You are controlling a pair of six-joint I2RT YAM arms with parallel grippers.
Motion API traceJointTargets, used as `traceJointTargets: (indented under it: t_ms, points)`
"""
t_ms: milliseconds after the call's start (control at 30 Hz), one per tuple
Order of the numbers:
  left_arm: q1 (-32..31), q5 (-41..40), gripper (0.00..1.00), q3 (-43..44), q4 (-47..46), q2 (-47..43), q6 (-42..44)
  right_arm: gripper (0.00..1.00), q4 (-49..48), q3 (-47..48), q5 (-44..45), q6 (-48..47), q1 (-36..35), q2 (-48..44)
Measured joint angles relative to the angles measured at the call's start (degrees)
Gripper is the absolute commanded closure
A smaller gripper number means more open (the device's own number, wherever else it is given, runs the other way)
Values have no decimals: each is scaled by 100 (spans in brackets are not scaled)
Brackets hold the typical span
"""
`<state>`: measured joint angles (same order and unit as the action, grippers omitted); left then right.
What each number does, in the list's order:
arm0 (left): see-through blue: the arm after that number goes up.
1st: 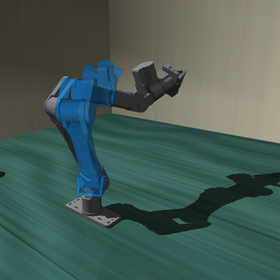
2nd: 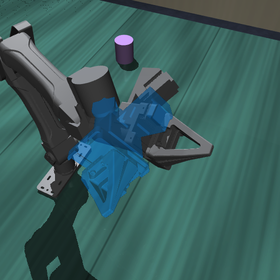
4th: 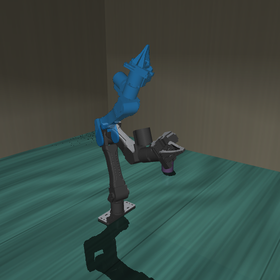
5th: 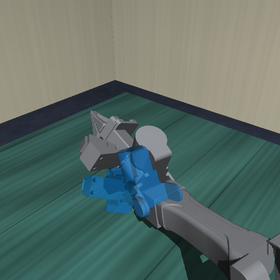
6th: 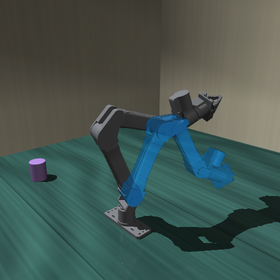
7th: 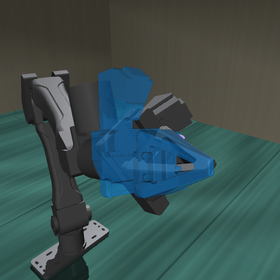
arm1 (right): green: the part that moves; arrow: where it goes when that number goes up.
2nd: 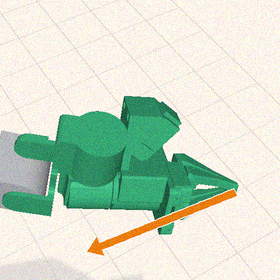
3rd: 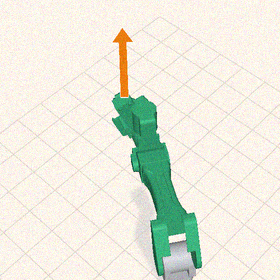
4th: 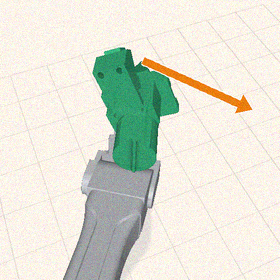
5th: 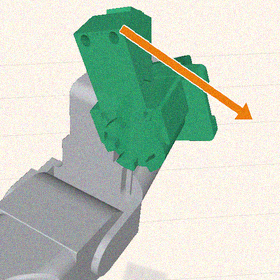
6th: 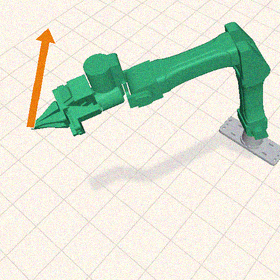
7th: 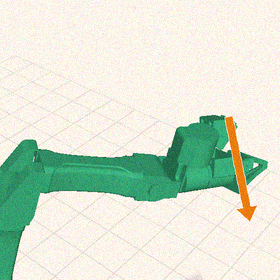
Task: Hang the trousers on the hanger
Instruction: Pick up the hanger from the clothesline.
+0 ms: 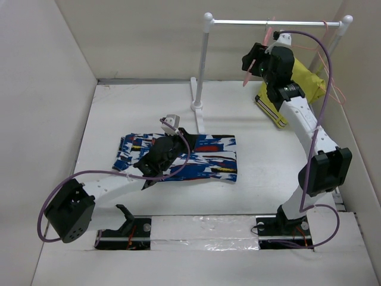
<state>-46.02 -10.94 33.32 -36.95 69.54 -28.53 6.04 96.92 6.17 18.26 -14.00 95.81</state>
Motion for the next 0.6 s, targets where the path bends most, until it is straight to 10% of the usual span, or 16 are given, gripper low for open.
traceJointTargets:
  t_ms: [600]
  points:
    - [-251, -79, 89, -20, -13, 0, 2, 87, 278, -177, 503, -562, 9, -315]
